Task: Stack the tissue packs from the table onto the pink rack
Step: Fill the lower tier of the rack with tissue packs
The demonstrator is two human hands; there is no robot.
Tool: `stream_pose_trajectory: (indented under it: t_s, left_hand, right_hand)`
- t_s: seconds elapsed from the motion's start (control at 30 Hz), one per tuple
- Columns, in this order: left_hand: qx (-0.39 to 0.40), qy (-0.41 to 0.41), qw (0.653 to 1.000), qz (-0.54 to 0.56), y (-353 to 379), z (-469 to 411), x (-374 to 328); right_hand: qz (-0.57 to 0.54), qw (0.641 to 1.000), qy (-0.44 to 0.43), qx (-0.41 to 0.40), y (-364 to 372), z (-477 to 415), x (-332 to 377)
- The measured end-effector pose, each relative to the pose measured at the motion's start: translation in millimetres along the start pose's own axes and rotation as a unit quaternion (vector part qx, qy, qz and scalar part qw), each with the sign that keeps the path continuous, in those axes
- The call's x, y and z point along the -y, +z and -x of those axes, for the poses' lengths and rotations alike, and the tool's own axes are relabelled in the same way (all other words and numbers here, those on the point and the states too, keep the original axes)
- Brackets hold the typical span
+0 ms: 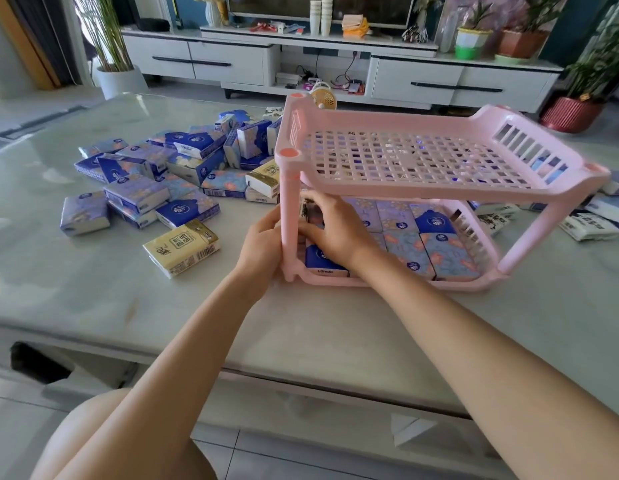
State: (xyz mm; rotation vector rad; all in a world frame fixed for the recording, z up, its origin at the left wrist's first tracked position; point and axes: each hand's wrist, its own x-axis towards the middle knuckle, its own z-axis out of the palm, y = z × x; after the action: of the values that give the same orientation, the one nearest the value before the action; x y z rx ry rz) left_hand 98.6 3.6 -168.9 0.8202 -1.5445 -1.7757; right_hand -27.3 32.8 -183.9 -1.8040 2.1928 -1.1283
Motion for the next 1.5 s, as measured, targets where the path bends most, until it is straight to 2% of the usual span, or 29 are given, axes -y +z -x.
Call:
stream_pose_trajectory:
  t_s: [0.07, 0.17, 0.27, 0.33, 0.4, 0.47, 0.5, 0.57, 0.63, 0.73, 0.8, 0.87, 0.97, 1.07, 1.13, 1.23, 1.37, 1.43, 1.5]
  left_hand:
    - [-0.003, 0.002, 1.000, -0.016, -2, -1, 2]
    - [-0.005, 0.012, 0.999, -0.042, -4, -3, 2]
    - [-0.008, 0.021, 0.999, -0.037, 0, 0, -3]
    - [-0.049, 0.036, 0.998, -0.011, 2, 3, -1]
    - [-0.161, 0.088, 0.983, 0.006, 5, 14, 1]
    - [-0.288, 0.248, 0.924, -0.033, 9, 38, 2]
    - [-0.294, 0.347, 0.886, -0.090, 14, 55, 3]
    - [-0.176, 0.495, 0.829, -0.191, 36, 85, 10]
    - [-0.030, 0.541, 0.806, -0.238, 65, 103, 18]
    - [0.107, 0.519, 0.798, -0.287, 117, 101, 30]
    - [0.164, 0.488, 0.804, -0.296, 166, 93, 39]
    - [0.183, 0.461, 0.805, -0.326, 217, 81, 51]
    - [0.142, 0.407, 0.796, -0.426, 278, 53, 73]
    - [0.078, 0.290, 0.758, -0.579, 315, 20, 87]
    - [0.020, 0.249, 0.744, -0.620, 326, 3, 91]
    - [-0.055, 0.252, 0.724, -0.640, 329, -23, 95]
    - [-0.137, 0.199, 0.732, -0.637, 329, -34, 89]
    - [-0.144, 0.171, 0.737, -0.638, 329, -31, 86]
    - [-0.145, 0.140, 0.724, -0.660, 329, -28, 84]
  right_hand:
    - [0.008, 1.000, 0.015, 0.002, -1, 2, 3]
    - [0.076, 0.996, 0.027, 0.050, -4, 7, 9]
    - [0.033, 0.994, 0.053, 0.085, -23, 23, 17]
    - [0.034, 0.990, 0.069, 0.115, -44, 44, 16]
    - [0.025, 0.989, 0.070, 0.125, -68, 72, 5]
    - [-0.046, 0.995, 0.057, 0.062, -95, 101, -1]
    - [-0.087, 0.995, 0.047, -0.009, -109, 116, -5]
    - [-0.083, 0.979, 0.033, -0.181, -136, 141, -19]
    - [-0.048, 0.949, 0.058, -0.307, -161, 159, -44]
    - [-0.005, 0.892, 0.179, -0.416, -186, 168, -100]
    - [0.031, 0.860, 0.289, -0.420, -201, 172, -141]
    - [0.044, 0.851, 0.344, -0.395, -208, 172, -170]
    - [0.073, 0.883, 0.326, -0.329, -208, 167, -196]
    - [0.114, 0.901, 0.313, -0.278, -210, 155, -213]
    - [0.119, 0.879, 0.348, -0.305, -218, 145, -225]
    - [0.106, 0.833, 0.423, -0.340, -226, 129, -236]
    - [0.205, 0.833, 0.415, -0.303, -219, 122, -244]
    - [0.220, 0.832, 0.408, -0.305, -217, 121, -245]
    - [0.221, 0.833, 0.398, -0.315, -216, 120, -243]
